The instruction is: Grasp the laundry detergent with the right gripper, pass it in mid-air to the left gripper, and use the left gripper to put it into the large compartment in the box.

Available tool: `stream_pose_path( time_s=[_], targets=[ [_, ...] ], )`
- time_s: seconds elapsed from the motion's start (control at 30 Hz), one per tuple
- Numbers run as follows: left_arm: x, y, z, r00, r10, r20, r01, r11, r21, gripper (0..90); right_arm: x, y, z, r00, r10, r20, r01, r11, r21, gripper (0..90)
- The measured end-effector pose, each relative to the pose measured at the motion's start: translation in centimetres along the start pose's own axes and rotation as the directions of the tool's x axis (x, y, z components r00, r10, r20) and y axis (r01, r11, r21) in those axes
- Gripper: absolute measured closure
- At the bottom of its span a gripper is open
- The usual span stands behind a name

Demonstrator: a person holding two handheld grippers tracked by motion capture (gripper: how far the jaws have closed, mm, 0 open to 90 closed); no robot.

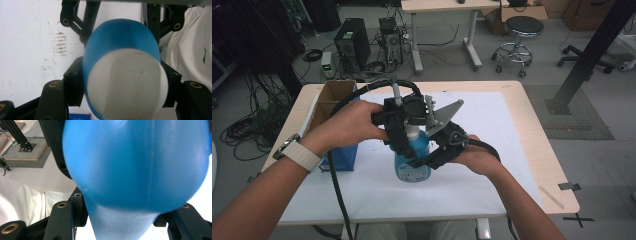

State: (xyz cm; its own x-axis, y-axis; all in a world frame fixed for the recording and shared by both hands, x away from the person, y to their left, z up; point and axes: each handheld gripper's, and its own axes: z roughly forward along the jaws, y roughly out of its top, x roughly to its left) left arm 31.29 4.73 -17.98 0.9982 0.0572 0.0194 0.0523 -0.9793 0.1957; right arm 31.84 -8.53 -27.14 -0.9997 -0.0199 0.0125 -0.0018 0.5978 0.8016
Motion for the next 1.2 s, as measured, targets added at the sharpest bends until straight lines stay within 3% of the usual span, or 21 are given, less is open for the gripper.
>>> stream_pose_path(
  time_s=[0.23,0.3,0.37,0.57,0.73,0.83,1.0,1.07,1.2],
  targets=[
    [-0.1,0.3,-0.1,0.9999,0.010,-0.005,-0.010,1.0000,0.001,38.2,0.0,-0.1,-0.2,1.0000,0.002,-0.002,-0.002,1.000,-0.006,43.9],
    [0.0,0.3,-0.3,1.0000,0.000,-0.003,0.000,1.0000,0.007,38.2,-0.2,-0.2,-0.4,0.9995,0.026,-0.018,-0.026,1.000,-0.004,24.0],
    [0.0,0.2,-0.5,0.9998,-0.016,-0.014,0.016,0.9999,0.005,38.2,-0.4,-0.7,-0.8,0.9984,0.057,-0.001,-0.057,0.998,0.028,18.9],
    [0.8,-0.3,-1.6,0.9958,-0.084,-0.035,0.084,0.9964,0.000,38.1,-0.7,-2.4,-4.4,0.9917,0.118,0.050,-0.119,0.993,0.000,13.5],
    [1.3,-0.7,-2.7,0.9840,-0.165,-0.068,0.166,0.9861,0.011,38.1,-0.5,-3.5,-7.4,0.9826,0.147,0.114,-0.148,0.989,0.006,6.7],
    [1.7,-1.0,-3.8,0.9691,-0.230,-0.089,0.231,0.9729,0.003,38.1,-0.5,-4.1,-9.0,0.9745,0.158,0.159,-0.166,0.986,0.035,6.2],
    [2.5,-1.4,-5.9,0.9325,-0.325,-0.158,0.329,0.9445,-0.001,38.1,-0.6,-4.9,-11.3,0.9578,0.167,0.234,-0.195,0.976,0.100,6.2],
    [2.9,-1.6,-6.7,0.9129,-0.366,-0.181,0.372,0.9284,-0.004,38.1,-0.8,-5.0,-12.1,0.9523,0.163,0.258,-0.202,0.971,0.130,6.2],
    [3.7,-2.3,-8.3,0.8655,-0.454,-0.211,0.458,0.8884,-0.036,38.0,-1.1,-5.0,-13.2,0.9450,0.159,0.286,-0.214,0.962,0.172,6.3]
  ],
)
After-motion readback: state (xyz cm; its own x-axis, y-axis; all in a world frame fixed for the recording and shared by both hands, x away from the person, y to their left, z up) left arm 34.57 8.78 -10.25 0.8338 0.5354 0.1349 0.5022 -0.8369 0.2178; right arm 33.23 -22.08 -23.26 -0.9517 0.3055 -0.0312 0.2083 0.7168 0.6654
